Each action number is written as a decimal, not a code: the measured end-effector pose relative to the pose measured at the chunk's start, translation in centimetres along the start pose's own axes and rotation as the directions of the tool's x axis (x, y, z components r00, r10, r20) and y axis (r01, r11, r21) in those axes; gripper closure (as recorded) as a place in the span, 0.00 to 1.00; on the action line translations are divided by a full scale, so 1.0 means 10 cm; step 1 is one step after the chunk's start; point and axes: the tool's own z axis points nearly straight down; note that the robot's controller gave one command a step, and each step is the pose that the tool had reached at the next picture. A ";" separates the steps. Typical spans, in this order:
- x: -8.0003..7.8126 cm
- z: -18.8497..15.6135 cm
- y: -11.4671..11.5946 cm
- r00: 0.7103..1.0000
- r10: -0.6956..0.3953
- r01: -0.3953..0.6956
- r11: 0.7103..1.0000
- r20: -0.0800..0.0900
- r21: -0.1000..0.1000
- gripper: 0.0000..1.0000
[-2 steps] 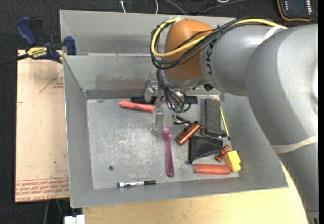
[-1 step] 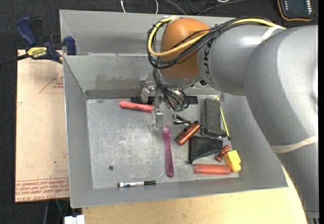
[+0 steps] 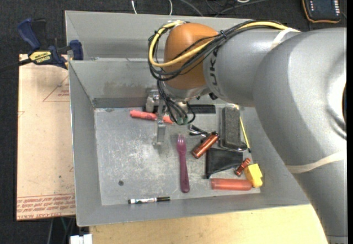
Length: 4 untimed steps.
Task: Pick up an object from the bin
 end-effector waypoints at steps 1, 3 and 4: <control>-0.02 0.00 -0.12 0.996 -0.084 0.084 0.996 -0.003 0.001 1.00; -0.01 -0.03 -0.12 0.996 -0.084 0.084 0.997 -0.004 0.001 1.00; 0.00 -0.25 -0.12 0.997 -0.083 0.083 0.997 -0.009 0.001 1.00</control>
Offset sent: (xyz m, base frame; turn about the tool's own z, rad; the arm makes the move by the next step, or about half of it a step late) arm 0.0000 0.0000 0.0000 0.0000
